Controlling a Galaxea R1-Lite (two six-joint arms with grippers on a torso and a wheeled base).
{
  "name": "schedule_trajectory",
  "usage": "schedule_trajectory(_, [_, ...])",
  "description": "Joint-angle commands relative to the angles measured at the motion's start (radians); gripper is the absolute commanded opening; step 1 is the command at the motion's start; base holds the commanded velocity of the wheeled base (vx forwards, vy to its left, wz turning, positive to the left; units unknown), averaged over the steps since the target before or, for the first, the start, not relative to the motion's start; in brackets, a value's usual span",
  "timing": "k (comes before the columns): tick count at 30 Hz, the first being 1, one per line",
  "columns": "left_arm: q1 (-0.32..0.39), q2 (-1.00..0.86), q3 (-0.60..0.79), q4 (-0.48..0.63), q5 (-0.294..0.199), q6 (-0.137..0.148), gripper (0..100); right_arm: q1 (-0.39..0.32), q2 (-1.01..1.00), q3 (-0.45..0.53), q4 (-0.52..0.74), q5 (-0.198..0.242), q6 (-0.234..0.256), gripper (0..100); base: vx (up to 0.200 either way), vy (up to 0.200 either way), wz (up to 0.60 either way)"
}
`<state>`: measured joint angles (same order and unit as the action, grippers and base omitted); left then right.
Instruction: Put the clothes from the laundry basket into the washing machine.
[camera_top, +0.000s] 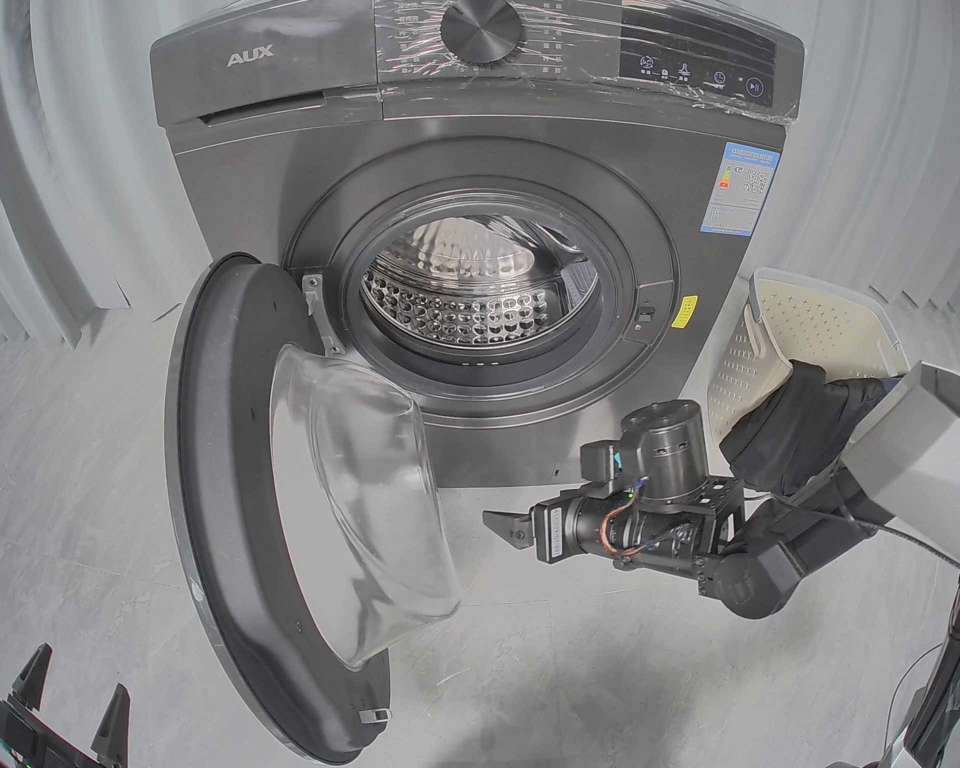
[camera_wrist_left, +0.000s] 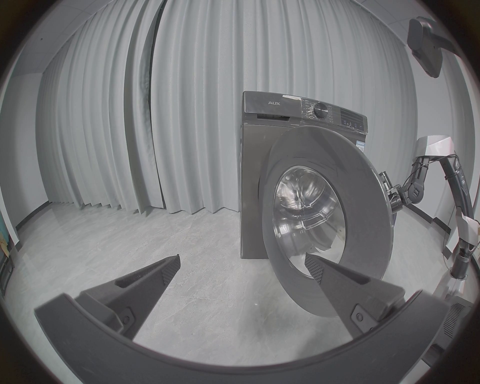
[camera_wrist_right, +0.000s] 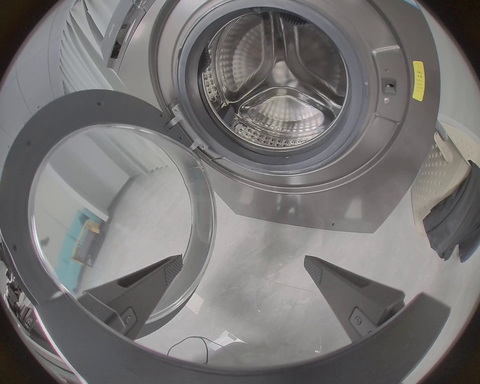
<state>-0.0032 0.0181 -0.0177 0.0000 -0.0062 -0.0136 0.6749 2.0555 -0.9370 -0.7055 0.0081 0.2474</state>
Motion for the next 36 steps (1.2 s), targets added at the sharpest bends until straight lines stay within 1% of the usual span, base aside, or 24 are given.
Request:
schedule_trajectory(1, [0.002, -0.017, 0.016, 0.0, 0.0, 0.0, 100, 0.063, 0.114, -0.069, -0.006, -0.007, 0.003, 100, 0.0, 0.0, 0.0])
schedule_trajectory(4, [0.0, -0.017, 0.016, 0.0, 0.0, -0.002, 100, 0.121, 0.141, -0.095, -0.04, 0.001, 0.009, 100, 0.0, 0.0, 0.0])
schedule_trajectory(5, [0.0, -0.017, 0.016, 0.0, 0.0, -0.002, 100, 0.121, 0.141, -0.095, -0.04, 0.001, 0.009, 100, 0.0, 0.0, 0.0])
schedule_trajectory(6, [0.0, -0.017, 0.016, 0.0, 0.0, -0.003, 100, 0.15, 0.155, -0.108, -0.078, 0.003, 0.018, 100, 0.0, 0.0, 0.0])
schedule_trajectory(7, [0.0, -0.017, 0.016, 0.0, 0.0, -0.003, 100, 0.158, 0.156, -0.112, -0.094, 0.001, 0.026, 100, 0.0, 0.0, 0.0])
schedule_trajectory(10, [0.0, -0.017, 0.016, 0.0, 0.0, -0.005, 100, 0.147, 0.15, -0.121, -0.103, -0.002, 0.032, 100, 0.0, 0.0, 0.0])
schedule_trajectory(13, [0.0, -0.017, 0.016, 0.0, 0.0, -0.005, 100, 0.114, 0.126, -0.105, -0.104, -0.003, 0.032, 100, 0.0, 0.0, 0.0])
schedule_trajectory(16, [0.0, -0.017, 0.016, 0.0, 0.0, -0.003, 100, 0.101, 0.095, -0.074, -0.106, -0.003, 0.03, 100, -0.2, 0.0, 0.0])
schedule_trajectory(19, [0.002, -0.017, 0.016, 0.0, 0.0, -0.003, 100, 0.103, 0.092, -0.072, -0.106, -0.003, 0.03, 100, -0.2, 0.0, 0.0])
schedule_trajectory(20, [0.0, -0.017, 0.016, 0.0, 0.0, -0.002, 100, 0.103, 0.092, -0.074, -0.106, -0.003, 0.03, 100, 0.0, 0.0, 0.0])
schedule_trajectory(26, [0.0, -0.017, 0.016, 0.0, 0.0, -0.002, 100, 0.103, 0.121, -0.12, -0.104, -0.003, 0.03, 100, 0.0, 0.0, 0.0])
schedule_trajectory(27, [0.0, -0.017, 0.016, 0.0, 0.0, -0.002, 100, 0.103, 0.152, -0.149, -0.106, -0.003, 0.032, 100, 0.0, 0.0, 0.0])
schedule_trajectory(28, [0.0, -0.017, 0.016, 0.0, 0.0, -0.002, 100, 0.103, 0.16, -0.158, -0.106, -0.003, 0.032, 100, 0.0, 0.0, 0.0])
schedule_trajectory(32, [0.002, -0.017, 0.016, 0.0, 0.0, -0.002, 100, 0.134, 0.224, -0.23, -0.114, -0.005, 0.036, 100, 0.0, 0.0, 0.0])
schedule_trajectory(34, [0.0, -0.017, 0.016, 0.0, 0.0, -0.002, 100, 0.157, 0.261, -0.266, -0.143, -0.007, 0.046, 100, 0.0, 0.0, 0.0])
schedule_trajectory(36, [0.0, -0.017, 0.016, 0.0, 0.0, -0.003, 100, 0.183, 0.295, -0.31, -0.201, -0.013, 0.064, 100, 0.0, 0.0, 0.0])
